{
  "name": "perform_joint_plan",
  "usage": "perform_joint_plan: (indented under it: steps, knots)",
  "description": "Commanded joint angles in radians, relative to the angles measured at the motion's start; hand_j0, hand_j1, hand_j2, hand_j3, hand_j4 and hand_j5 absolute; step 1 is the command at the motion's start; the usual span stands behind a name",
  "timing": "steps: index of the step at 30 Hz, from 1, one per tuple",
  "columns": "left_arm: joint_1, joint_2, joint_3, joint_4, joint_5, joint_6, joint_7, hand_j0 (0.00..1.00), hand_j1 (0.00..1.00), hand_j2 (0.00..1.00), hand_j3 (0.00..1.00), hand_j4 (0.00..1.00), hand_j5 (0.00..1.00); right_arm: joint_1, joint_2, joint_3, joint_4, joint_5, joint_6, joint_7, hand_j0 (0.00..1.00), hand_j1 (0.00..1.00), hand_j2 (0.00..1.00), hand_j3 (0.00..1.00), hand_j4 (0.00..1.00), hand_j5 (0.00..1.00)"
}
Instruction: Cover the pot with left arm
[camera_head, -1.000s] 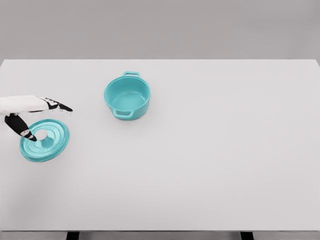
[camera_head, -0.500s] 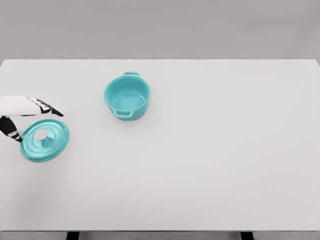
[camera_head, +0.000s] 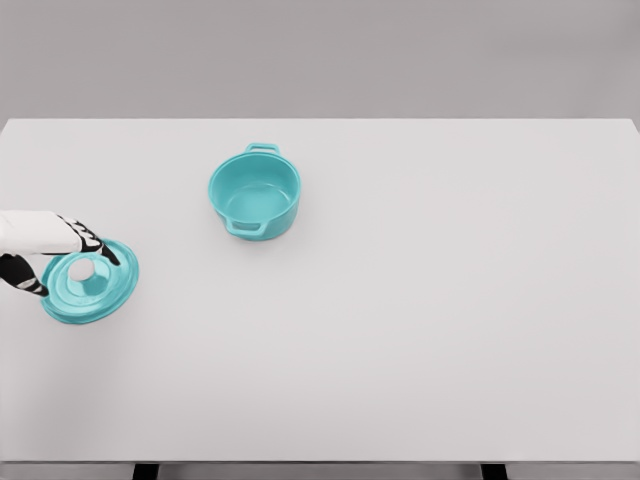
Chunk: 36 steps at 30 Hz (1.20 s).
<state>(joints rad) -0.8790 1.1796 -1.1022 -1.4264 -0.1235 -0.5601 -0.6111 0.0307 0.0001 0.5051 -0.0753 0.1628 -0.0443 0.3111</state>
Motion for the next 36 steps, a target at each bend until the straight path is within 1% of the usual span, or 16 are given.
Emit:
perform_joint_plan:
  steps: [1,14,16,22,36]
  knots:
    - [0.0,-0.001,0.001,0.004,0.004,0.005,0.0,0.77,0.77,0.77,0.77,0.77,0.77,0.0,0.0,0.0,0.0,0.0,0.0,0.0,1.0,1.0,1.0,1.0,1.0,1.0]
    - [0.009,-0.006,-0.001,0.007,-0.001,0.009,0.0,0.76,0.76,0.76,0.76,0.76,0.76,0.0,0.0,0.001,0.0,0.0,0.0,0.0,1.0,1.0,1.0,1.0,1.0,1.0]
    - [0.011,-0.012,-0.001,0.007,-0.002,0.022,0.0,0.74,0.74,0.74,0.74,0.74,0.74,0.0,0.0,0.0,0.0,0.0,0.0,0.0,1.0,1.0,1.0,1.0,1.0,1.0]
    - [0.015,-0.041,0.001,0.041,-0.016,0.045,0.0,0.74,0.74,0.74,0.74,0.74,0.74,0.0,0.0,0.0,0.0,0.0,0.0,0.0,1.0,1.0,1.0,1.0,1.0,1.0]
    - [0.023,-0.049,0.001,0.043,-0.038,0.052,0.0,0.73,0.73,0.73,0.73,0.73,0.73,0.0,0.0,0.001,0.0,0.0,0.0,0.0,1.0,1.0,1.0,1.0,1.0,1.0]
